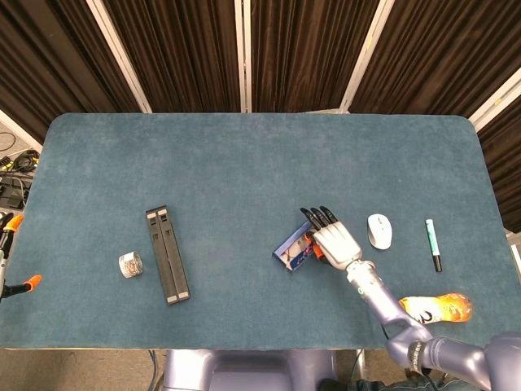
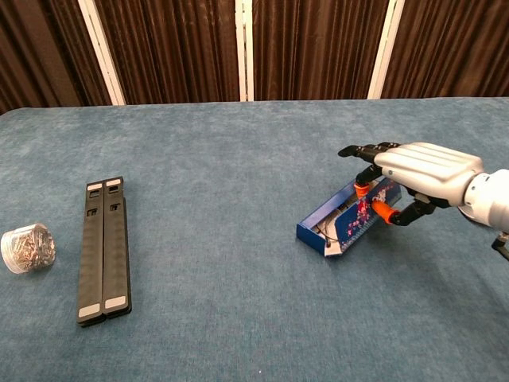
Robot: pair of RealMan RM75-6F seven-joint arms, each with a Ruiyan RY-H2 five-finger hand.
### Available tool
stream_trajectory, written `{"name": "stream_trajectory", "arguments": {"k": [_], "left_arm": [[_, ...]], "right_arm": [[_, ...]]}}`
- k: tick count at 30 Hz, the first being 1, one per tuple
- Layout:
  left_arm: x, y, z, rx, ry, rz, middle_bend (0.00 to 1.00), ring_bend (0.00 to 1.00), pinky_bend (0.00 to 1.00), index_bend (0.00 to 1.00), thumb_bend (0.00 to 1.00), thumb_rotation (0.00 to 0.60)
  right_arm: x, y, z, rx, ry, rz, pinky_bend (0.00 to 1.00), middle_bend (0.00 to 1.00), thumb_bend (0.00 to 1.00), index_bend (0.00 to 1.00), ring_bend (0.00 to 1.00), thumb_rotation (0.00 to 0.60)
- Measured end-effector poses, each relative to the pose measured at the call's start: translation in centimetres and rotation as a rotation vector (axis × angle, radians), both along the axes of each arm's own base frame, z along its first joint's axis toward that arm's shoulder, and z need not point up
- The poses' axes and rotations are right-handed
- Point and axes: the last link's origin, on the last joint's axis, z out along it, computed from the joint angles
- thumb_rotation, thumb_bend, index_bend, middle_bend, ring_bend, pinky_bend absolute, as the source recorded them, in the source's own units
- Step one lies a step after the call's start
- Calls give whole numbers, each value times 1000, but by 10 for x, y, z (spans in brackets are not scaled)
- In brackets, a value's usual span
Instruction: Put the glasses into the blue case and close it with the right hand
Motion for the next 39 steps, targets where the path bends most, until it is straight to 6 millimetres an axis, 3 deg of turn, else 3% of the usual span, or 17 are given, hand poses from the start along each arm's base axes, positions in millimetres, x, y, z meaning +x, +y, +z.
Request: {"name": "stream_trajectory", "arguments": {"k": [7, 26, 29, 30, 32, 34, 37, 39], "left_arm": [[-1, 1, -2, -8, 1, 2, 0, 0, 0, 0, 0, 600], [-2, 3, -2, -13, 0, 8, 0, 0, 0, 0, 0, 600], [-2, 3, -2, -13, 0, 9, 0, 0, 0, 0, 0, 600], [-2, 3, -2, -13, 0, 9, 0, 0, 0, 0, 0, 600], [-2, 3, -3, -14, 0, 10, 0, 0, 0, 0, 0, 600], [-2, 3, -3, -15, 1, 10, 0, 0, 0, 0, 0, 600], [-3, 3, -3, -15, 2, 11, 0, 0, 0, 0, 0, 600], [-3, 3, -3, -15, 5, 13, 0, 0, 0, 0, 0, 600]], "right_arm": [[6, 8, 12, 27, 28, 54, 0, 11, 505, 621, 0, 600], [32, -7, -11, 17, 121, 77, 0, 2, 505, 617, 0, 600], [34, -8, -13, 13, 122, 71, 0, 0, 505, 495, 0, 600], [34, -8, -14, 12, 120, 71, 0, 0, 494, 400, 0, 600], [35, -8, -13, 6, 113, 69, 0, 0, 418, 221, 0, 600], [36, -9, -12, -2, 102, 70, 0, 0, 308, 127, 0, 600], [39, -10, -9, -28, 76, 76, 0, 0, 180, 66, 0, 600], [42, -10, -5, -42, 47, 76, 0, 0, 163, 58, 0, 600]]}}
